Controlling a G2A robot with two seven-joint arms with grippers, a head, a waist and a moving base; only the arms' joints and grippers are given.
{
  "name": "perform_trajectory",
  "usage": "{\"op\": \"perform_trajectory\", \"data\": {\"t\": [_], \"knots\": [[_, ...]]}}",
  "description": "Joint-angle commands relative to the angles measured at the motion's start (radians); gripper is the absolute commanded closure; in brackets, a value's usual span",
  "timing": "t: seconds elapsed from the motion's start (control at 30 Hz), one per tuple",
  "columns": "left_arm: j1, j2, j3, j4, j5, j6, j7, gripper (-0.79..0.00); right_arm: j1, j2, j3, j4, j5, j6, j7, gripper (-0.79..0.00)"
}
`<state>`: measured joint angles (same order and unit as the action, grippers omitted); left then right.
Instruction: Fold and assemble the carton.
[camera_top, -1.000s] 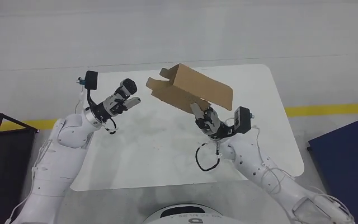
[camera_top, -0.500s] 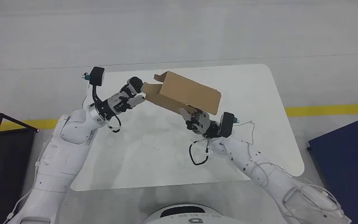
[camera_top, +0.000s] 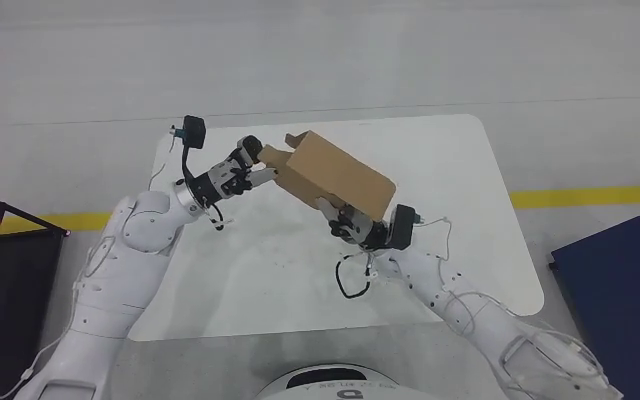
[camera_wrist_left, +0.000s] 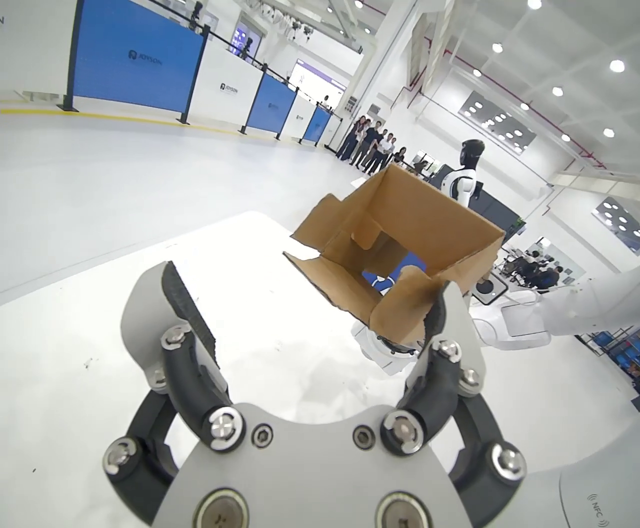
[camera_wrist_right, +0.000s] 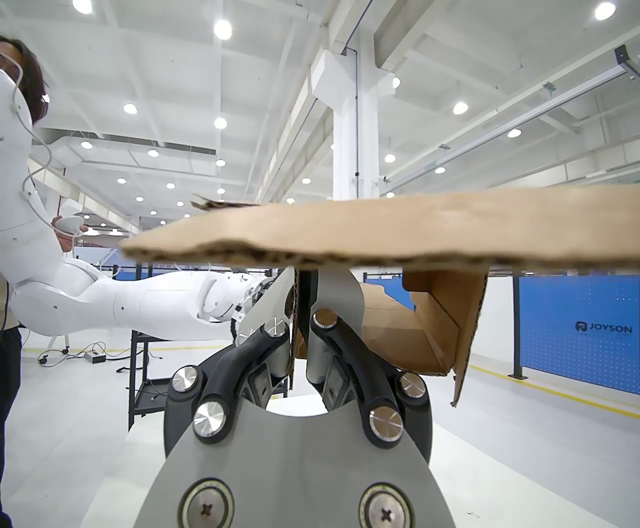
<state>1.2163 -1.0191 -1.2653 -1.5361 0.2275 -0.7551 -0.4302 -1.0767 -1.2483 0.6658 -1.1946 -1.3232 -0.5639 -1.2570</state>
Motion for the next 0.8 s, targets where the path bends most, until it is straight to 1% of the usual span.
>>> {"op": "perform_trajectory", "data": {"t": [0.0,0.17,0.3,0.4,0.77], "knots": [[0.009,0.002,-0.013,0.003,-0.005,-0.002,0.006,-0.785,-0.007,0.001,0.005,-0.007,-0.004,0.002,-0.001,0.0],[0.024,0.005,-0.028,-0.014,0.019,0.015,-0.001,-0.785,-0.018,0.003,0.013,-0.02,-0.026,0.0,0.001,0.0],[0.016,0.002,0.004,-0.046,0.085,0.038,-0.032,-0.785,-0.02,0.003,0.016,-0.029,-0.053,-0.007,0.008,0.0],[0.01,-0.002,0.02,-0.057,0.1,0.054,-0.021,-0.785,-0.023,0.001,0.018,-0.036,-0.068,-0.007,0.012,0.0],[0.024,0.002,0.004,-0.073,0.122,0.044,-0.025,-0.785,-0.044,-0.003,0.032,-0.037,-0.096,0.0,0.013,0.0]]}}
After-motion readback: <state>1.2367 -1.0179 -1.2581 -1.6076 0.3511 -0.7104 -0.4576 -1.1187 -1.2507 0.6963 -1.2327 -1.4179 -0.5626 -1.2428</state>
